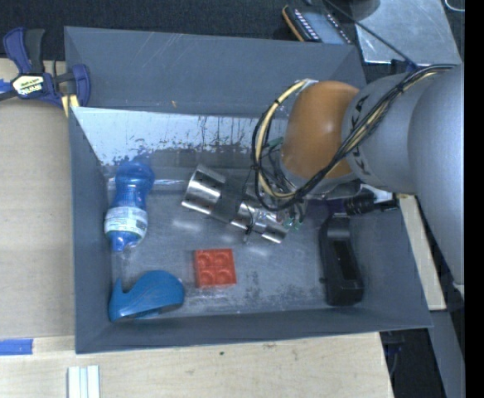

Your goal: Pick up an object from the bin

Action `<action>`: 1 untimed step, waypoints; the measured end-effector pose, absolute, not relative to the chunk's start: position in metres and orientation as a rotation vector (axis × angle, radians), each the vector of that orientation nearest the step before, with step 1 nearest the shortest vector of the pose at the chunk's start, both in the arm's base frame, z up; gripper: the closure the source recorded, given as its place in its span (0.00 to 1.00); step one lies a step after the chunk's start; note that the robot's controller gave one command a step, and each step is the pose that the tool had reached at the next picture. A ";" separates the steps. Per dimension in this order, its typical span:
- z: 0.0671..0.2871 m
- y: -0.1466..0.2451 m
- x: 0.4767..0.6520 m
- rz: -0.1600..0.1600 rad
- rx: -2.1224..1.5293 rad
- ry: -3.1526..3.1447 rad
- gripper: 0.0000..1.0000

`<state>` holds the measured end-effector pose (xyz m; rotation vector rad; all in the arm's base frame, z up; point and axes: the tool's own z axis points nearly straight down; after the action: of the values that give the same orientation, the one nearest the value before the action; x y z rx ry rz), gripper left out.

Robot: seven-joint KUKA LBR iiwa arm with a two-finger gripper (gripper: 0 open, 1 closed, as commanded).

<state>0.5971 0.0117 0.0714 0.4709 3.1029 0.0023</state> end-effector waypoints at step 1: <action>0.073 0.012 0.596 0.002 0.471 3.103 1.00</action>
Offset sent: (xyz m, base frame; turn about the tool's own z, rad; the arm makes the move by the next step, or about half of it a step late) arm 0.0000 0.0001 0.0478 0.0000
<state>0.5962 0.0117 0.0734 0.4711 3.1033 0.0023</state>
